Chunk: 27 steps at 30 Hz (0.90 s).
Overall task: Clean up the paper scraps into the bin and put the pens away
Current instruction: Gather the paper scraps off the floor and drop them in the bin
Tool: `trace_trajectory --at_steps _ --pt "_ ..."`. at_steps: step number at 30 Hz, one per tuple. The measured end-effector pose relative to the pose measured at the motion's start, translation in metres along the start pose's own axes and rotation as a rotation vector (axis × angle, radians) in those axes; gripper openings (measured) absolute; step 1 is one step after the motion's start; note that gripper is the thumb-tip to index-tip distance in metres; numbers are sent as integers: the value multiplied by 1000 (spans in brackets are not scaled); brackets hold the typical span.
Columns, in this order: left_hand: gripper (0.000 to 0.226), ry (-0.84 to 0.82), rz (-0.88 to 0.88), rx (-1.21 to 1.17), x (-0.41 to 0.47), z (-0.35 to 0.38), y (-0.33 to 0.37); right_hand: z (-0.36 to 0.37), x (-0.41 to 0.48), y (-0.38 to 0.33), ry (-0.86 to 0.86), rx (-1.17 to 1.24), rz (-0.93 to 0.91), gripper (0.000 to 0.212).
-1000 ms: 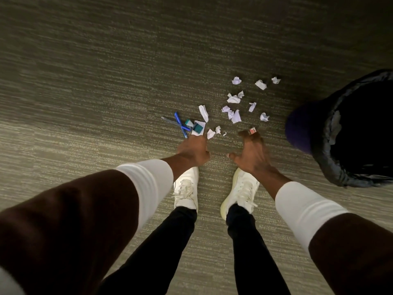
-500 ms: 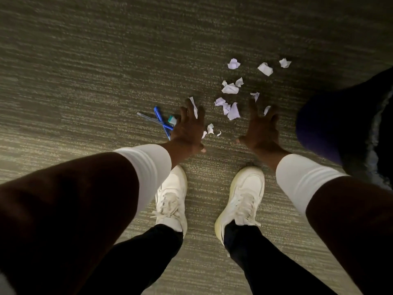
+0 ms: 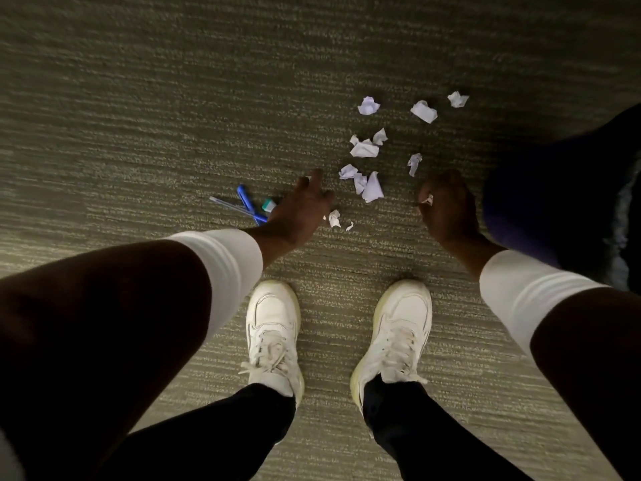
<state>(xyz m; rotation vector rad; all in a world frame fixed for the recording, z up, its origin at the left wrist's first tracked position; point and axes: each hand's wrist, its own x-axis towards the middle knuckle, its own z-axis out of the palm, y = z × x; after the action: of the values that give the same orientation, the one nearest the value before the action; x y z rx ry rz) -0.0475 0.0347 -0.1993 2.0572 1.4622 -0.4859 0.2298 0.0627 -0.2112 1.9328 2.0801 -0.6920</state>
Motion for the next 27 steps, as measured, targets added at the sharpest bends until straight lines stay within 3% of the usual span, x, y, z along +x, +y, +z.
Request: trace_trajectory --at_steps 6,15,27 --pt "26 25 30 4 5 -10 0 -4 -7 -7 -18 149 76 10" --pt "31 90 -20 -83 -37 -68 60 -55 -79 -48 37 292 77 10" --pt "22 333 -179 -598 -76 -201 196 -207 -167 -51 350 334 174 17"
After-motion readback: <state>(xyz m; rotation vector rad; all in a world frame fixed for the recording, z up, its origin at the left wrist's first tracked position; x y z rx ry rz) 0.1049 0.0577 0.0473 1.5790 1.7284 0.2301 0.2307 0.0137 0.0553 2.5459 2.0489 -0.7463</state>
